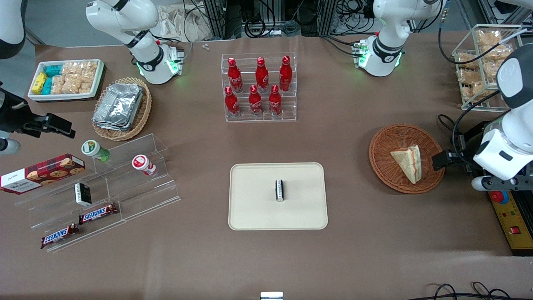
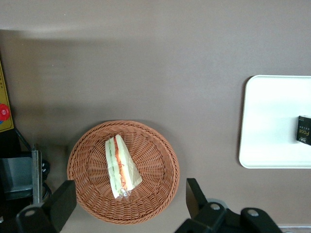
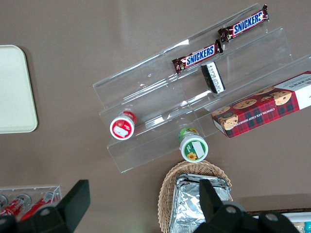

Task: Place sandwich from basket to tray
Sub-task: 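Move the left gripper over the wrapped sandwich in the wicker basket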

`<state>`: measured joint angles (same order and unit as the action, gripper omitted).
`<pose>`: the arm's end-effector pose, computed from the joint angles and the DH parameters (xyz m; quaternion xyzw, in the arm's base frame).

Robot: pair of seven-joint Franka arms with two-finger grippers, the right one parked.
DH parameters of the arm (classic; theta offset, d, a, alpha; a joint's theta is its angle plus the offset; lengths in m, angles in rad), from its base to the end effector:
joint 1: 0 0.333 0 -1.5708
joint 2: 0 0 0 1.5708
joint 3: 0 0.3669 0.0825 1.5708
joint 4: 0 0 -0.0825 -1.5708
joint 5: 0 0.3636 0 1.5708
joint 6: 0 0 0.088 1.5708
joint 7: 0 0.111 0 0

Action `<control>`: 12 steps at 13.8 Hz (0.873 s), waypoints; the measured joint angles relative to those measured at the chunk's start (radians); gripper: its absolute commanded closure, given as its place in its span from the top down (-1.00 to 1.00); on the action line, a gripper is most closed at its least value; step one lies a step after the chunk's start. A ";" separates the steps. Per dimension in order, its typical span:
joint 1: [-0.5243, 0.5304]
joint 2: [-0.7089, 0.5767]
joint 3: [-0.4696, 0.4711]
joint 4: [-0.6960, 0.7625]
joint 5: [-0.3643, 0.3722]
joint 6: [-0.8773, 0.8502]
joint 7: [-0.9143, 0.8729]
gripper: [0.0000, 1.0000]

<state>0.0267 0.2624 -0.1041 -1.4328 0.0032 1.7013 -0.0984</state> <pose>0.6330 -0.0395 0.5930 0.9998 0.0121 0.0027 0.0122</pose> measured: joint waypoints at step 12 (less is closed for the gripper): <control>0.011 -0.010 0.007 -0.110 -0.005 -0.052 -0.076 1.00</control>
<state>0.0377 0.2519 -0.0975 -1.5425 -0.0020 1.6494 -0.1749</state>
